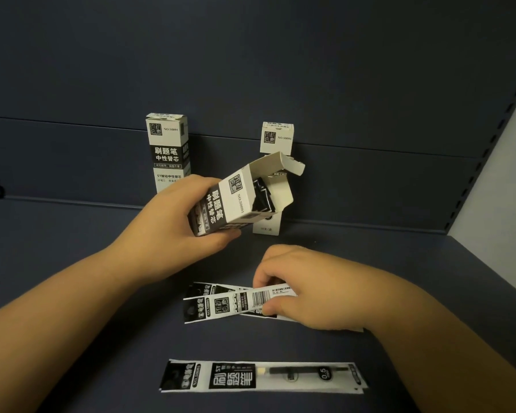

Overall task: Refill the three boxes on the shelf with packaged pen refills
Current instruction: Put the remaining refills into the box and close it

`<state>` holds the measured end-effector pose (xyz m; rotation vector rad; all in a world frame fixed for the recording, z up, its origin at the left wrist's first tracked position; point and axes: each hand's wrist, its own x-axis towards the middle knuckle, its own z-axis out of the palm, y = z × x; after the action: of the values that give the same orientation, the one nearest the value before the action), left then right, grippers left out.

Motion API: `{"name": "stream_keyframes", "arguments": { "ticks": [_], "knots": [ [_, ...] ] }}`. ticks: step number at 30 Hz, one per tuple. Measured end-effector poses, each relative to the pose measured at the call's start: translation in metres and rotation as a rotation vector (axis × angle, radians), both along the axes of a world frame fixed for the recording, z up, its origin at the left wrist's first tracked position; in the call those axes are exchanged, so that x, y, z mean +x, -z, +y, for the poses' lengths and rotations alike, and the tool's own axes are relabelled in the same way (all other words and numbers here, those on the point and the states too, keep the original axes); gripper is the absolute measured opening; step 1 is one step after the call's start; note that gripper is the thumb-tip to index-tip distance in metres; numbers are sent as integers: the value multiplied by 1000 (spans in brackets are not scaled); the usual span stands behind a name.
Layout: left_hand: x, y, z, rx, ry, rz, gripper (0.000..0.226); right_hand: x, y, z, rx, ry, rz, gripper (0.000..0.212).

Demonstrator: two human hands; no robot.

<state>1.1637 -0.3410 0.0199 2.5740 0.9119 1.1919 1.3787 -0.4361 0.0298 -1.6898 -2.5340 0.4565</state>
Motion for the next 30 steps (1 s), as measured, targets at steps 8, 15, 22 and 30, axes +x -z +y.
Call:
{"name": "stream_keyframes", "arguments": {
  "ticks": [8,15,22,30],
  "knots": [
    [-1,-1,0,-16,-5,-19,53,-3,-3,-5,37,-33,-8,8],
    [-1,-2,-2,-2,-14,-33,51,-4,0,-2,-14,29,51,17],
    [0,-2,-2,-8,-30,-39,50,-4,-2,-5,-54,52,-20,14],
    [0,-1,-2,-17,-40,-38,53,-6,-5,-9,28,33,-55,13]
  ]
}}
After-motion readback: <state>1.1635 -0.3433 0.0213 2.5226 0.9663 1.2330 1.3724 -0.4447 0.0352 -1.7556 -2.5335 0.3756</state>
